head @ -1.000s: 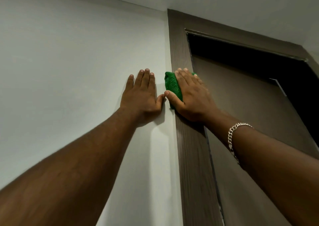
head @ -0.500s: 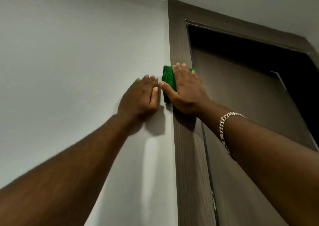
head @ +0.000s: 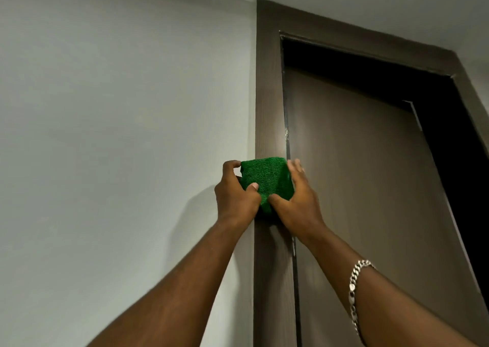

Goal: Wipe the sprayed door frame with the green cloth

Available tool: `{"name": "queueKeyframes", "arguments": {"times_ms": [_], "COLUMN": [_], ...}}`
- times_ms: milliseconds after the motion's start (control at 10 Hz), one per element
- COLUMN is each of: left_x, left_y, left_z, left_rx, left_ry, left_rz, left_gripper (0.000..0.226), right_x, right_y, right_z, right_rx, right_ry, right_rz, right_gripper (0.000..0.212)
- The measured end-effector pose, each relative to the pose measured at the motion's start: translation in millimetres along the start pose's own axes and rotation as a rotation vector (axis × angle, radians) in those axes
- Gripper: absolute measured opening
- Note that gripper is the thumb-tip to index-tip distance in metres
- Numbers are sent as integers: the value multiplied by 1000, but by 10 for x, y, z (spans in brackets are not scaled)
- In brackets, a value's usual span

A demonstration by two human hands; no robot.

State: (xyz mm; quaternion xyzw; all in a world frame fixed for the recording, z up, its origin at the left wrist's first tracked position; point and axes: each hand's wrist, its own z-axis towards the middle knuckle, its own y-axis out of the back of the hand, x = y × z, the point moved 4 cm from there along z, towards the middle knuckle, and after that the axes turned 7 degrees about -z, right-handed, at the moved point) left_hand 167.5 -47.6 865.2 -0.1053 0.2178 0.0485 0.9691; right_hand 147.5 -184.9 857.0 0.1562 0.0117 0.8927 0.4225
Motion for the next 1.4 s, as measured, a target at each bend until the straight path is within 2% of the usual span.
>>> {"name": "queueKeyframes", "arguments": {"times_ms": [100, 300, 500, 600, 800, 900, 1100, 1300, 1400], "left_x": [145, 522, 875, 1103, 1641, 1927, 2300, 2518, 2562], "left_y": [127, 450, 733, 903, 1384, 1611, 1924, 2084, 2070], "left_z": [-293, -1254, -2507, -3146, -4947, -6037, -7869, -8895, -9021], "left_rx": [3, 71, 61, 37, 52, 104, 155, 155, 215], "left_ry": [40, 164, 372, 482, 822, 1056, 1455, 1563, 1568], "left_rz": [-54, -165, -154, -74, 125, 208, 333, 491, 508], "left_gripper": [50, 46, 41, 35, 26, 26, 28, 30, 35], "right_x": [-153, -425, -597, -681, -930, -1050, -1297, -1469, -1510], "right_y": [32, 67, -4, -70, -225, -225, -129, -143, -153], "right_z": [-388, -1453, -2843, -3517, -5348, -6502, -8241, -9331, -9548], "right_rx": [-13, 43, 113, 192, 468, 636, 835, 964, 1002], "right_ry": [-77, -292, -561, -675, -957, -1093, -1210, -1302, -1293], "right_rz": [65, 259, 334, 313, 205, 51, -116, -190, -221], "right_gripper": [89, 80, 54, 51, 56, 53, 51, 51, 55]}}
